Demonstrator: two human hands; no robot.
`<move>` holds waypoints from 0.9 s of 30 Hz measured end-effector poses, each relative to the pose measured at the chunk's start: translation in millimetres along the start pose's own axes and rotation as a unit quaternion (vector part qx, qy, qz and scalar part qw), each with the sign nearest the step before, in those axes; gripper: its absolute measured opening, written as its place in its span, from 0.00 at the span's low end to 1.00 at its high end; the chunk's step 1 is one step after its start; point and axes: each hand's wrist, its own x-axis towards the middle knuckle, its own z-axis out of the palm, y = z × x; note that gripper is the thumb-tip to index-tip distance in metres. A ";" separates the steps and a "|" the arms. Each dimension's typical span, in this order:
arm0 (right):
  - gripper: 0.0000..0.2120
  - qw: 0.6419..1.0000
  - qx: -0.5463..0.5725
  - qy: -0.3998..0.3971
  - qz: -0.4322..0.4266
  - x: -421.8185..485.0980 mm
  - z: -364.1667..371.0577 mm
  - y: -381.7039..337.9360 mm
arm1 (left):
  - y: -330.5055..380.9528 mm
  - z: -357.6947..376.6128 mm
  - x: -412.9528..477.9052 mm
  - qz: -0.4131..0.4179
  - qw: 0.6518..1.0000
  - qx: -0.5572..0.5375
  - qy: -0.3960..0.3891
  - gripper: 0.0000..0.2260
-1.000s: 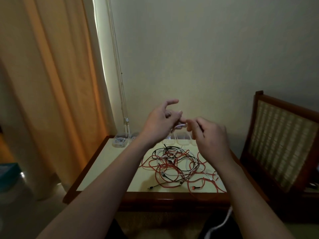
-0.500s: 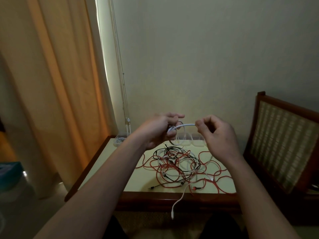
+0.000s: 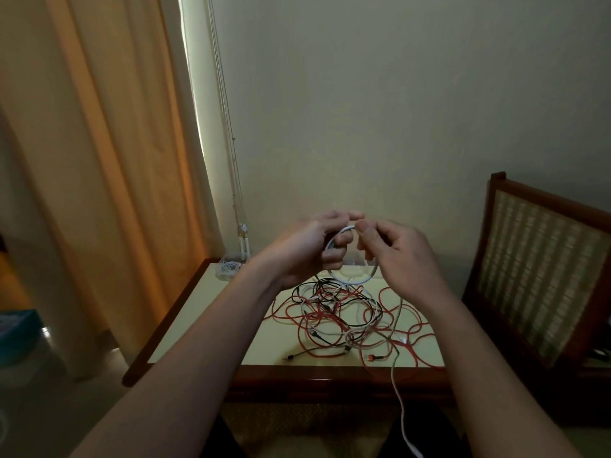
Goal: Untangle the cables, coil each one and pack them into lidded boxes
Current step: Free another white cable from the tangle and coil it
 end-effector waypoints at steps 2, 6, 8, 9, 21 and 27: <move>0.19 1.000 -0.004 0.005 -0.013 2.0 0.5 -2.1 | -1.5 1.6 -1.0 0.021 0.999 0.028 -0.006 0.13; 0.20 1.000 0.014 0.004 -0.010 3.0 -0.5 -5.7 | -1.9 2.8 -0.3 0.031 0.999 -0.021 -0.011 0.10; 0.20 0.999 0.034 0.003 0.010 2.9 -0.3 -3.5 | -2.3 0.6 1.9 0.034 0.998 -0.049 0.002 0.11; 0.19 0.998 0.057 0.009 0.030 3.5 -0.5 -0.2 | -1.4 -1.3 2.3 0.036 0.997 -0.069 0.011 0.11; 0.07 0.988 0.080 0.055 0.116 -6.5 -12.2 50.4 | 25.5 -48.1 -5.0 0.078 0.924 -0.348 0.135 0.12; 0.11 0.997 -0.042 0.040 0.056 -6.2 -1.7 48.1 | 19.9 -48.3 3.2 0.112 0.929 -0.302 0.181 0.18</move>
